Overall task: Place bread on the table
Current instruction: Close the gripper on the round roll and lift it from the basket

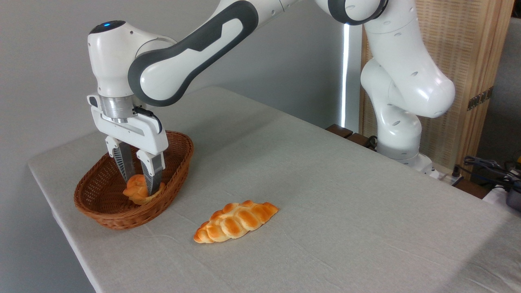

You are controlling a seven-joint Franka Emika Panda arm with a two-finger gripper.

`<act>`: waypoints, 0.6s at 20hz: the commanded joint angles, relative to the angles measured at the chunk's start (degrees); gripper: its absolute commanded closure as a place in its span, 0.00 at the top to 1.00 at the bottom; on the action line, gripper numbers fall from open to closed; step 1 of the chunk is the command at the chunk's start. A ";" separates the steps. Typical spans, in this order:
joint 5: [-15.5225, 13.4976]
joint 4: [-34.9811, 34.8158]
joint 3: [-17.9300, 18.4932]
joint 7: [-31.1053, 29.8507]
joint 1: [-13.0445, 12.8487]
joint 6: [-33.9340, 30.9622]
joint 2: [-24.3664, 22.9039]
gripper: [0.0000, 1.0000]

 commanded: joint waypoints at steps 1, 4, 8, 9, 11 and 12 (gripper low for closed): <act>0.80 0.66 -0.16 -1.26 -0.10 -0.92 0.78 0.43; 0.63 0.92 -0.07 -1.35 -0.10 -0.92 0.52 0.44; 0.01 2.58 0.37 -4.76 0.25 -0.92 -0.44 0.44; -0.16 2.77 0.37 -5.03 0.34 -0.92 -0.53 0.44; -0.25 3.30 0.46 -5.30 0.52 -0.92 -1.23 0.44; -0.25 3.47 0.46 -5.74 0.52 -0.92 -1.41 0.44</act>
